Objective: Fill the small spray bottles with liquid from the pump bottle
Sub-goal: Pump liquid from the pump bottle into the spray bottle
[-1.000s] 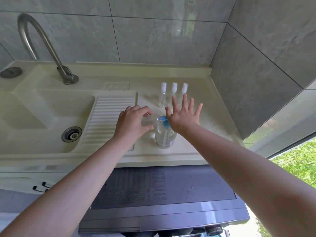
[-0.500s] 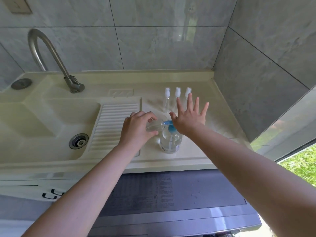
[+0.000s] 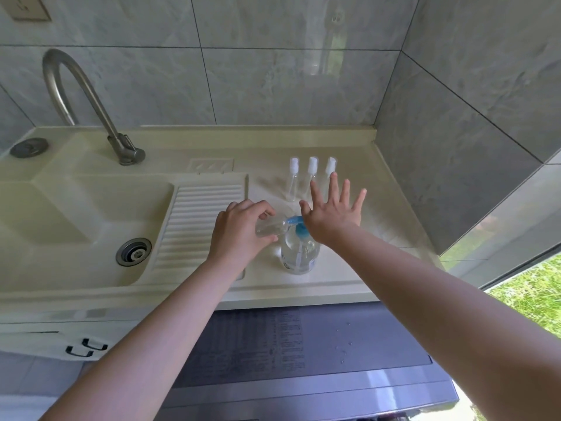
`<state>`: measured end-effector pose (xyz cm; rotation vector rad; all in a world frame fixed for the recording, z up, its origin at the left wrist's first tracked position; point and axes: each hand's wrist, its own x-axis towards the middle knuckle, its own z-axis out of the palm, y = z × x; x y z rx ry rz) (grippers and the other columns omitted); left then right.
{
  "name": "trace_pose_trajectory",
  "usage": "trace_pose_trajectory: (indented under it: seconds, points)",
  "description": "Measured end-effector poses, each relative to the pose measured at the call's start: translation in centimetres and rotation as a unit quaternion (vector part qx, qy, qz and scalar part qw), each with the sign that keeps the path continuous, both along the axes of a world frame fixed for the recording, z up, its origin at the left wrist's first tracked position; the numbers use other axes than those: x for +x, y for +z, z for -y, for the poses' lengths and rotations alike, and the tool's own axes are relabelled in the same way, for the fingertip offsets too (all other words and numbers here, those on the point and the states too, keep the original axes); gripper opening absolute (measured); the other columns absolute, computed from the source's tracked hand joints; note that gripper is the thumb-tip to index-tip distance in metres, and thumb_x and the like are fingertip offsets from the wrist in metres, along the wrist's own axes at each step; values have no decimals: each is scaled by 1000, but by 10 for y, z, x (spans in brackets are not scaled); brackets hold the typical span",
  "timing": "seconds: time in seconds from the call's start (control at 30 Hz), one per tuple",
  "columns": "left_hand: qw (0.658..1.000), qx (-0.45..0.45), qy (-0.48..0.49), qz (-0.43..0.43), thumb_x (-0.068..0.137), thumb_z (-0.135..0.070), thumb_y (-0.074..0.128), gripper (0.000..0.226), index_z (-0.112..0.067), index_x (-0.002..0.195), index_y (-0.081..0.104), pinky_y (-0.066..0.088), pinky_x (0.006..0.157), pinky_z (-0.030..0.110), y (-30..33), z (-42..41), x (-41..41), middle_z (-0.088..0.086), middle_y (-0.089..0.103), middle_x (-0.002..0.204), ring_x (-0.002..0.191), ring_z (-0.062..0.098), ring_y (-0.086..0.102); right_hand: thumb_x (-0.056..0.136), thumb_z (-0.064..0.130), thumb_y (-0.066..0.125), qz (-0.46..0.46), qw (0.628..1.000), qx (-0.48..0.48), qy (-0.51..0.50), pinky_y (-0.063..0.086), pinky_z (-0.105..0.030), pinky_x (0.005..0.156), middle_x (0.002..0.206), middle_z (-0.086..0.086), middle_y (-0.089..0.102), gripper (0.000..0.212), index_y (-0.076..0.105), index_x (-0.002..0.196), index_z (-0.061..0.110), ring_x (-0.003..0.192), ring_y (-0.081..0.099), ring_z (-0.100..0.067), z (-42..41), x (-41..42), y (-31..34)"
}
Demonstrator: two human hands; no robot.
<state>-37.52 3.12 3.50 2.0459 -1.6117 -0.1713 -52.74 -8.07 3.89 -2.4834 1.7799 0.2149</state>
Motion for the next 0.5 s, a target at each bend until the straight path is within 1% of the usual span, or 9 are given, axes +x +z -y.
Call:
trace_pose_trajectory:
  seconds: [0.13,0.33,0.4,0.5]
  points:
    - [1000,-1,2,-4,66,-36,87,45,-35,106,65,46,87,38,-1,-1,1,-15,63,99,97,16,56,102,51,2,32,999,12,-2,-11,-64,117,163,-8,-25,59,-7,158,34,151,-16,-35,-3,-1,-5]
    - [1000,3,-1,7,68,-35,87,44,-34,106,65,43,87,36,3,-1,1,-14,63,100,99,16,54,98,65,4,-27,999,-22,6,-12,-66,115,161,-9,-31,69,-17,155,32,150,-20,-37,5,-2,6]
    - [1000,5,0,0,68,-35,87,44,-34,107,65,45,89,38,2,-1,0,-14,63,100,99,17,54,99,62,3,-24,1000,-12,8,-12,-66,115,162,-8,-28,66,-15,156,33,150,-20,-36,4,-4,4]
    - [1000,6,-1,-8,68,-35,87,44,-34,107,65,46,89,40,1,-2,0,-13,64,101,99,17,55,101,54,2,11,1000,15,0,-11,-65,116,164,-7,-21,60,-5,158,36,151,-16,-34,-2,-5,-3]
